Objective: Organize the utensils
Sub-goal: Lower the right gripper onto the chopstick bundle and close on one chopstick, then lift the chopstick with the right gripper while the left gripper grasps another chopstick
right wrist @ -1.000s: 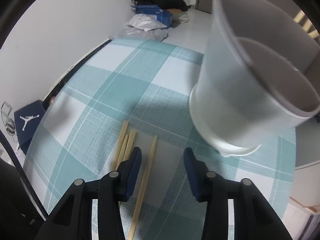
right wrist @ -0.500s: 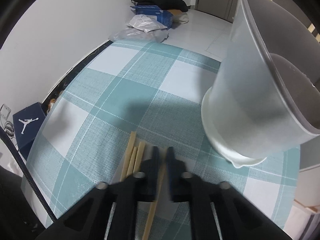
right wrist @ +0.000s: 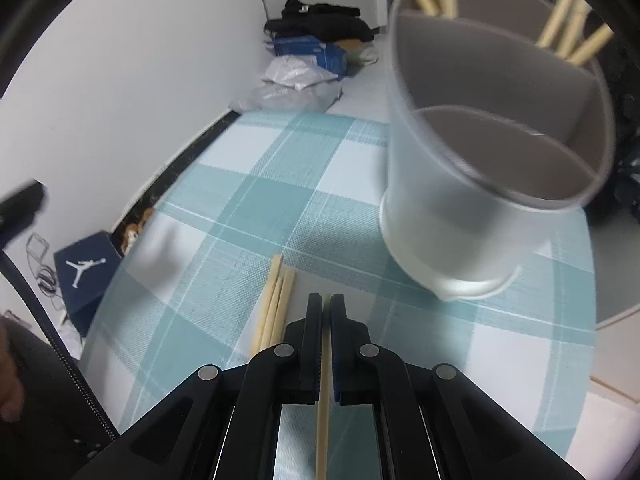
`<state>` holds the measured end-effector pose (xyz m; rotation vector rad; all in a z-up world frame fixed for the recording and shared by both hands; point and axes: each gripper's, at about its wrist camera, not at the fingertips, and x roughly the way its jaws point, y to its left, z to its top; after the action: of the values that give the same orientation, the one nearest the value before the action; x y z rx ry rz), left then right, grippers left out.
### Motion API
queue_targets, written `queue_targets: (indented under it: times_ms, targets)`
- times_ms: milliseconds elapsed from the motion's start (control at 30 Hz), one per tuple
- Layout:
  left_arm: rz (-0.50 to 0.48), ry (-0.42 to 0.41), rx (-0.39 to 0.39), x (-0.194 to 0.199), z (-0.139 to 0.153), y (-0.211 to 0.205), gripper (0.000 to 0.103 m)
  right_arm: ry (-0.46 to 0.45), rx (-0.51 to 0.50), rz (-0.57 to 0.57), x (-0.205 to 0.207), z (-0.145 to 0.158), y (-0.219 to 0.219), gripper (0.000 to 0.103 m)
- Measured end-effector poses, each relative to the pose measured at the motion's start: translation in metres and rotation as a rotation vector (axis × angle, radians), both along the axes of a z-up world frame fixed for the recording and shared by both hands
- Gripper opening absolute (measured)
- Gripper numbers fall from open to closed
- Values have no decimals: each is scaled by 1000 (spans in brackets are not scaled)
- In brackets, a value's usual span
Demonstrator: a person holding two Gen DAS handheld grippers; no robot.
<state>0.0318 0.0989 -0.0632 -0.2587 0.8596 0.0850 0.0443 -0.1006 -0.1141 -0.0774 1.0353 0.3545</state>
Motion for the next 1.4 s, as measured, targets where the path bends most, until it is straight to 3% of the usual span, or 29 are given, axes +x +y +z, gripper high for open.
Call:
queue_targets:
  times_ms: [400, 633, 1033, 1400]
  targets:
    - [-107, 97, -15, 4, -22, -38, 101, -70, 178, -75, -27, 34, -62, 3]
    - [-183, 220, 25, 8, -46, -70, 101, -88, 312, -164, -34, 42, -100, 3]
    - [-255, 395, 147, 14, -72, -94, 97, -131, 407, -212, -41, 54, -138, 3]
    - [-249, 416, 132, 19, -75, -96, 96, -176, 406, -213, -48, 64, -142, 3]
